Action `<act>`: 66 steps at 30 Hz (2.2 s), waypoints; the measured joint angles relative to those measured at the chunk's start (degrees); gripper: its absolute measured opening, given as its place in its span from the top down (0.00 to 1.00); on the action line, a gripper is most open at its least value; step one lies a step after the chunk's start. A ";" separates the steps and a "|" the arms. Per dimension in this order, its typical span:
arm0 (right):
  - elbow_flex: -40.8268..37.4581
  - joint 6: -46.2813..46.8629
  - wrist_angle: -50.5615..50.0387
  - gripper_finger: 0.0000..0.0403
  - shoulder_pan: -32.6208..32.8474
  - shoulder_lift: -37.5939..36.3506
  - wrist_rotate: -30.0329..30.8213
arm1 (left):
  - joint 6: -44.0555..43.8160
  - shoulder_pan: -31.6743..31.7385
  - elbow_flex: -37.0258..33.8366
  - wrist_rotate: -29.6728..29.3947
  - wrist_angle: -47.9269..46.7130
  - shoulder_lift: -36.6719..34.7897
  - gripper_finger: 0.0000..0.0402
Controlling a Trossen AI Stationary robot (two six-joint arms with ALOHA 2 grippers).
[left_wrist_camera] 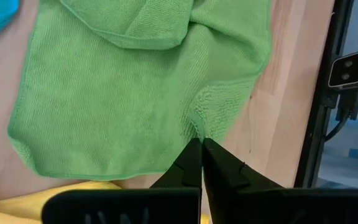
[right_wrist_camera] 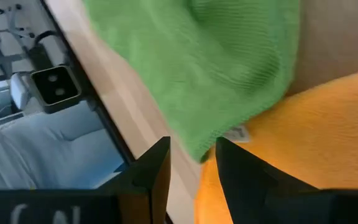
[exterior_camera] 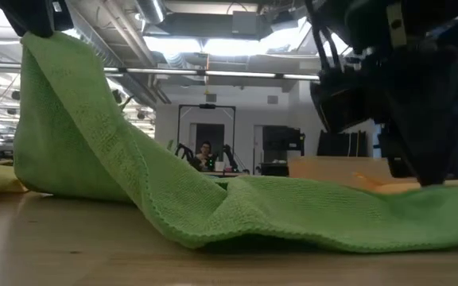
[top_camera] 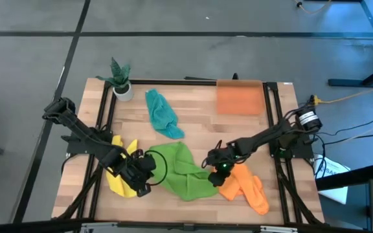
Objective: Roll microfiber towels into tight, uniform cylinder then place into a basket
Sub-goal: Fold the green towel
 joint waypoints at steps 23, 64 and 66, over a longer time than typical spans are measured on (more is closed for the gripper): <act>0.00 1.79 3.68 0.81 1.88 2.00 -0.74 | 0.00 -0.02 0.00 -0.23 0.06 0.00 1.00; 32.67 -29.23 -50.35 1.00 -5.54 -23.91 42.54 | 31.42 4.53 0.09 -29.47 6.93 -24.85 1.00; 34.31 -31.63 -50.75 1.00 -7.01 -24.98 45.40 | 36.02 6.13 0.09 -30.55 9.97 -26.54 1.00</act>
